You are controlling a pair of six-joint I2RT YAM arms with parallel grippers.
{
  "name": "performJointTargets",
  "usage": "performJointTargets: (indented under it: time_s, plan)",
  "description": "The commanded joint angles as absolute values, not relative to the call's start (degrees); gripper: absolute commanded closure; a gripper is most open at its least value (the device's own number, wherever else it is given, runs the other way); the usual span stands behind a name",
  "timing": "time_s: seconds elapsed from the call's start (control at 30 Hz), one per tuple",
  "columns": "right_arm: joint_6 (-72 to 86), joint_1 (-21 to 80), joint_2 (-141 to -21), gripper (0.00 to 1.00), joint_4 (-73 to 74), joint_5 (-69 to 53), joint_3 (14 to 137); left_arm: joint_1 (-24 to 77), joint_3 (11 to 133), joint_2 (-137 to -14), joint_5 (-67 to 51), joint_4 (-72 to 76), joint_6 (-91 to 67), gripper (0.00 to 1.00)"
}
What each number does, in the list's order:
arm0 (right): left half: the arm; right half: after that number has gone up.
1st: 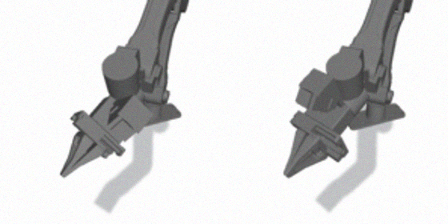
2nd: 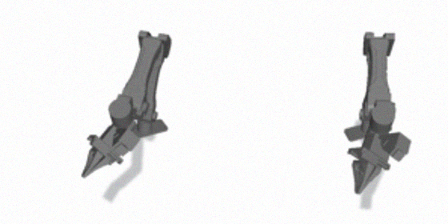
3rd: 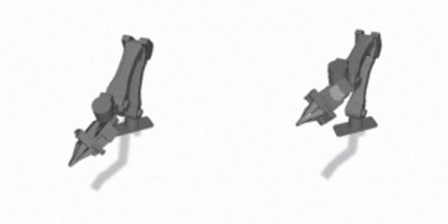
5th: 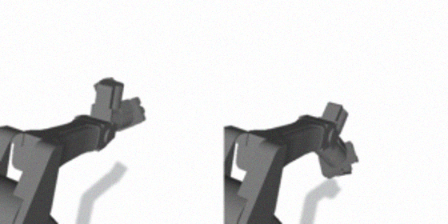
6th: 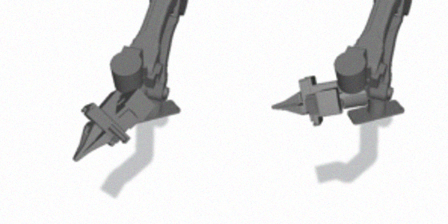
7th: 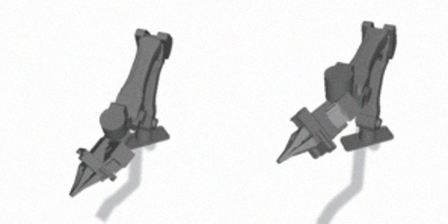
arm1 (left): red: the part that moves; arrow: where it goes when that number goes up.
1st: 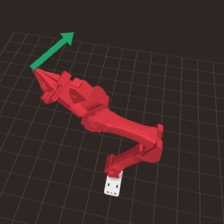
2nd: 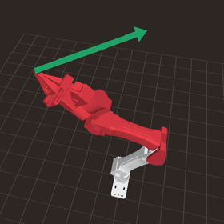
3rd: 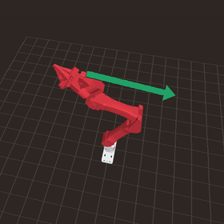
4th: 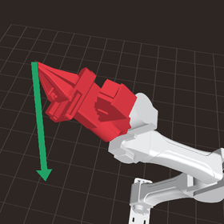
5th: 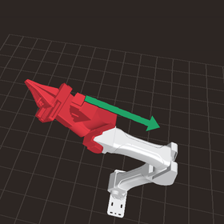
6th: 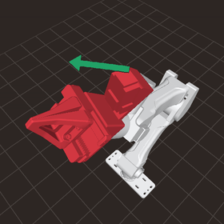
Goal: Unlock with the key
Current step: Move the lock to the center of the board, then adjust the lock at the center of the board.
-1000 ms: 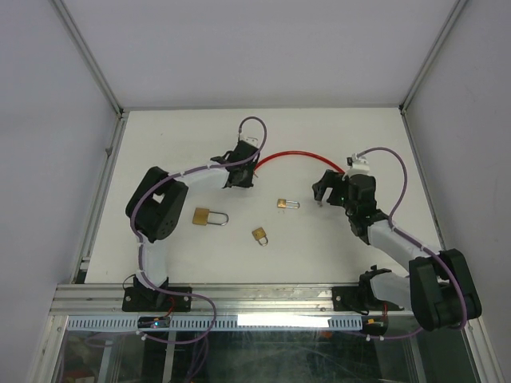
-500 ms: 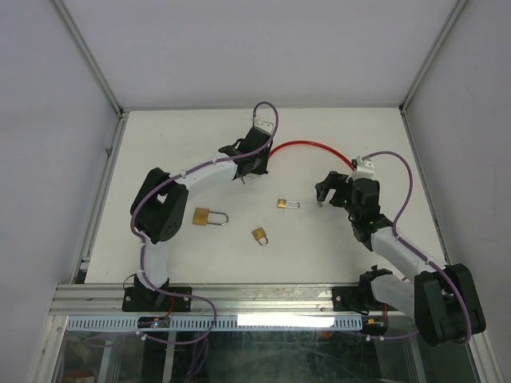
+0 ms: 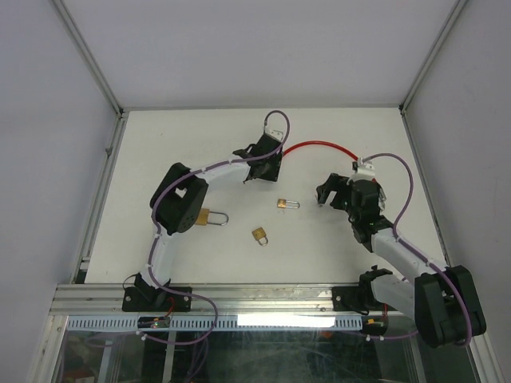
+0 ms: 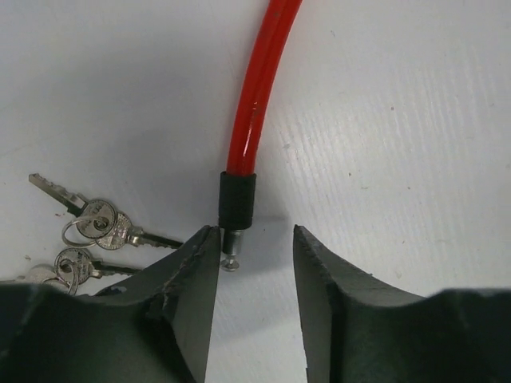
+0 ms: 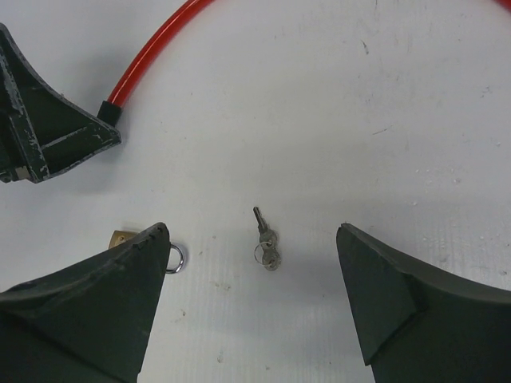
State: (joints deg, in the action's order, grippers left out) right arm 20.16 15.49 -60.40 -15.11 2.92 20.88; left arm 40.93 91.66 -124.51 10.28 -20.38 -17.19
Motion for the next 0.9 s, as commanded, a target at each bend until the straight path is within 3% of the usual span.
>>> performJointTargets:
  time_s: [0.0,0.1,0.23,0.87]
  plan:
    - [20.6,15.7,-58.9,0.12,-14.3,1.5,22.7,41.2,93.6,-120.5,12.3,-17.7,-18.3,0.52]
    - [20.6,15.7,-58.7,0.12,-13.1,-0.2,23.2,41.2,91.6,-117.5,14.1,-17.7,-20.1,0.34]
    - [20.9,16.0,-58.0,0.12,-11.3,-2.1,23.6,40.7,87.0,-111.6,15.0,-18.4,-23.5,0.25]
    - [21.4,24.7,-58.1,0.12,-7.4,-5.5,25.3,29.3,60.3,-86.3,10.8,-30.1,-36.8,0.1]
